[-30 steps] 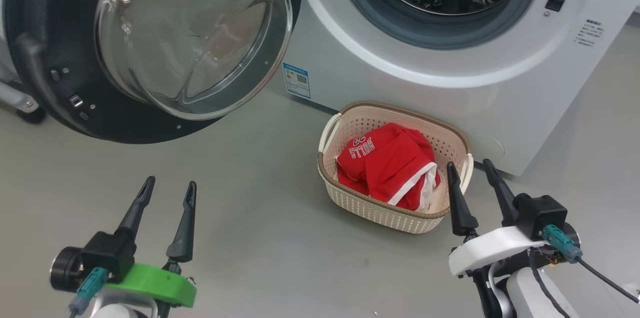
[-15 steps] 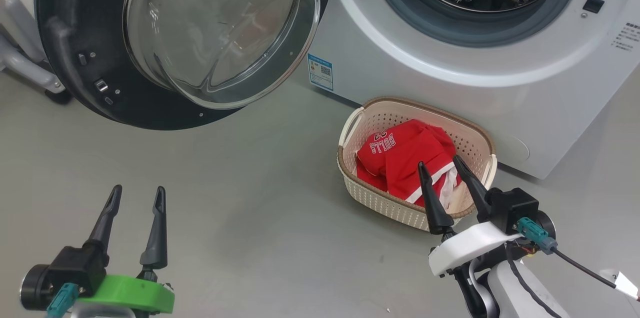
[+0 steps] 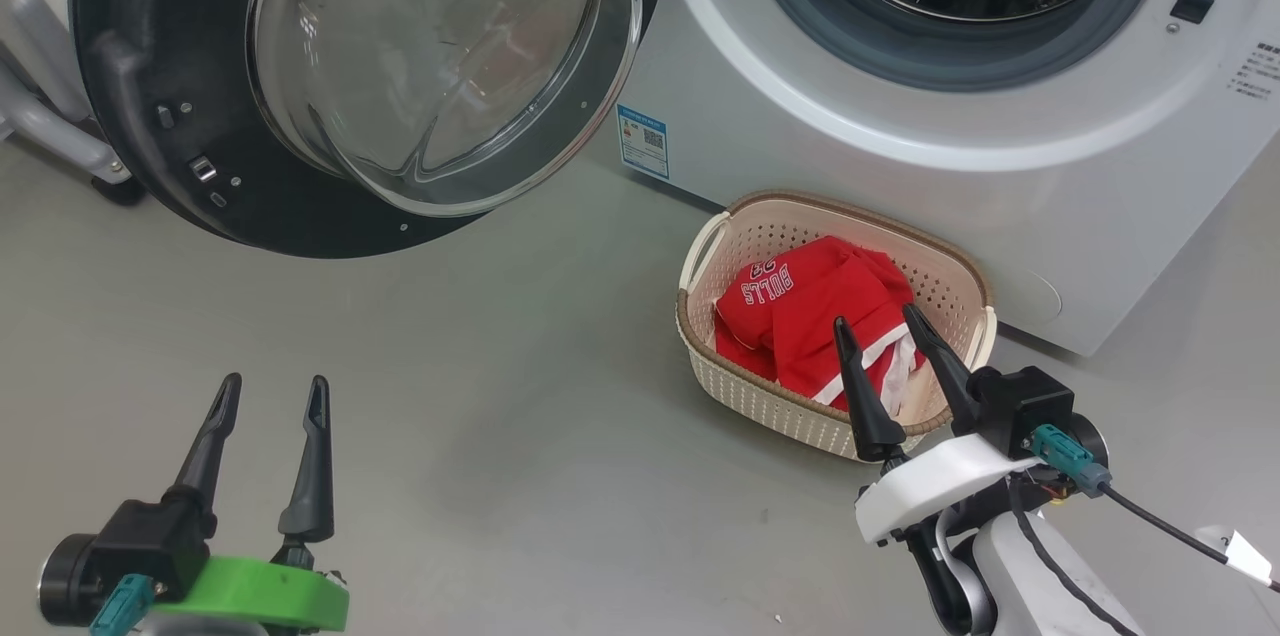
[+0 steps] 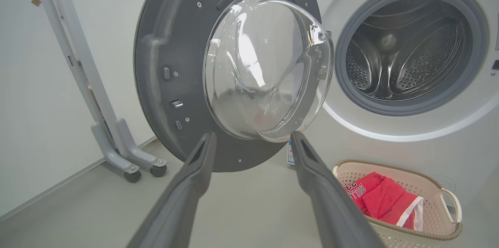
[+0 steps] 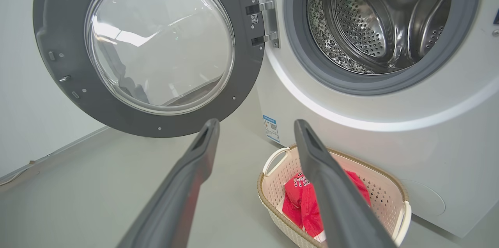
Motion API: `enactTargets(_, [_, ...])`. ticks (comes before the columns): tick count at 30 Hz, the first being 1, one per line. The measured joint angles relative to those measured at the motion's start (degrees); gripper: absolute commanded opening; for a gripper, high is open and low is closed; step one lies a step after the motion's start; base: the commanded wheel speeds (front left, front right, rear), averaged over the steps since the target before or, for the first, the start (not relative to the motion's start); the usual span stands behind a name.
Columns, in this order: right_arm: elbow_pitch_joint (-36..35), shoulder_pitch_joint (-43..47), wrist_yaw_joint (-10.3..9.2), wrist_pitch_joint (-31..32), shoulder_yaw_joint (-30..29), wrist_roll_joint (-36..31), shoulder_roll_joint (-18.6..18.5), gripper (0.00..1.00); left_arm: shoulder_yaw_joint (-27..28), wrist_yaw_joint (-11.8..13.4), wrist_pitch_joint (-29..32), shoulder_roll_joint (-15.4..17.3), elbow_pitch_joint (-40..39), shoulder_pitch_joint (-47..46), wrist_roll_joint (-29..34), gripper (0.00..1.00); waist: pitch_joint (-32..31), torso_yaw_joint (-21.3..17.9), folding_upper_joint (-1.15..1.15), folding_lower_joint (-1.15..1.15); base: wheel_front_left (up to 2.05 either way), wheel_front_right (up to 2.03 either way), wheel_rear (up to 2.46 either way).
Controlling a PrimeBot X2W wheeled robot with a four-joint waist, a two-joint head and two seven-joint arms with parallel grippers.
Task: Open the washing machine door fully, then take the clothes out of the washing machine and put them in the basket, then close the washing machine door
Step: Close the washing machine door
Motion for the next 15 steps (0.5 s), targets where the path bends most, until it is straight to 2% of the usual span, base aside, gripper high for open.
enactTargets(15, [0.5,-0.8,0.01,0.0,-0.2,0.1,0.0,1.0,-0.1,0.0,0.0,-0.2,-0.2,0.0,0.1,1.0,0.1,-0.2,0.0,0.0,0.0,0.0,0.0])
